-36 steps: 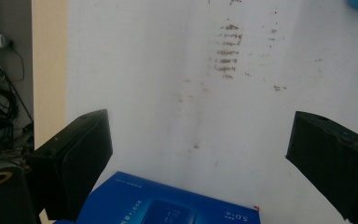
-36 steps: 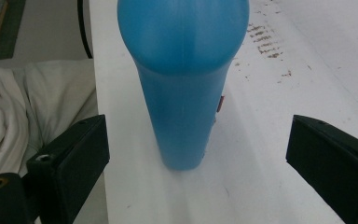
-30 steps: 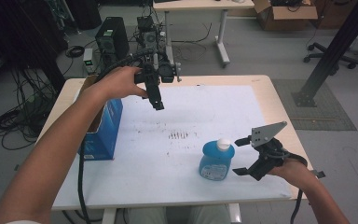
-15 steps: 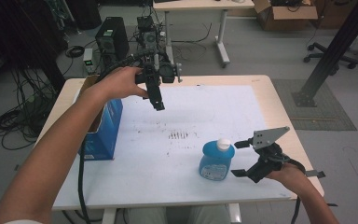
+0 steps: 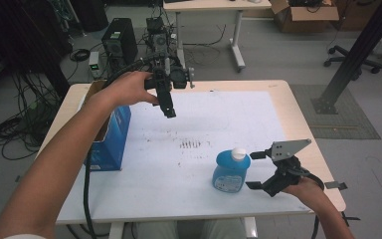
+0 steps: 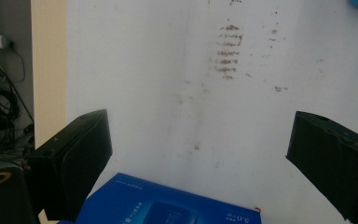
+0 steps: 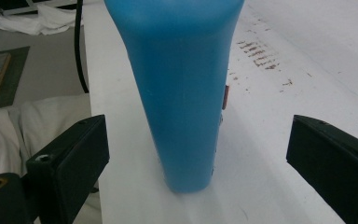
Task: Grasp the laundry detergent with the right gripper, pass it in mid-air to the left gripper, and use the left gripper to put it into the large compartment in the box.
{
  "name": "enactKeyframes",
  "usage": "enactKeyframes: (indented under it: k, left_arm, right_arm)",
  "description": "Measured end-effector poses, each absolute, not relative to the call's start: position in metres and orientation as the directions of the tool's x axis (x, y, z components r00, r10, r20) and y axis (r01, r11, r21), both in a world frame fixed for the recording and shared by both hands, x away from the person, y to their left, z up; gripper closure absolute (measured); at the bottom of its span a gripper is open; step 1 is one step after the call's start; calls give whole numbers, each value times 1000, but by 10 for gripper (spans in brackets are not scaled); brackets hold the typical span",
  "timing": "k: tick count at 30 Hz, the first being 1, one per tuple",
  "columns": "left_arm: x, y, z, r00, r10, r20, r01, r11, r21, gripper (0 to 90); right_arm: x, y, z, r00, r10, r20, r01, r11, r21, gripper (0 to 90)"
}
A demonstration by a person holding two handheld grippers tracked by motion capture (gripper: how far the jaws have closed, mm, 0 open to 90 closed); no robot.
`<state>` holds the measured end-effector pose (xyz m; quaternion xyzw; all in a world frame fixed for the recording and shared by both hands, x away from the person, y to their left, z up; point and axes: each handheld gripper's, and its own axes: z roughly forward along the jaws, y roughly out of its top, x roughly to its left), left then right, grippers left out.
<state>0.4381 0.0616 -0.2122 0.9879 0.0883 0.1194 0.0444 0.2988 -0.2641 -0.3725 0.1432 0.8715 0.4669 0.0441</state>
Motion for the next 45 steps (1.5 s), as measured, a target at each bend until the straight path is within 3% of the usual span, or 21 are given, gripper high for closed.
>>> enactKeyframes:
  k: [45]
  left_arm:
    - [437,64,-215,955,192,226,171,-979,109,70]
  right_arm:
    - [300,-235,-401,-954,292,71,204,454,867,61]
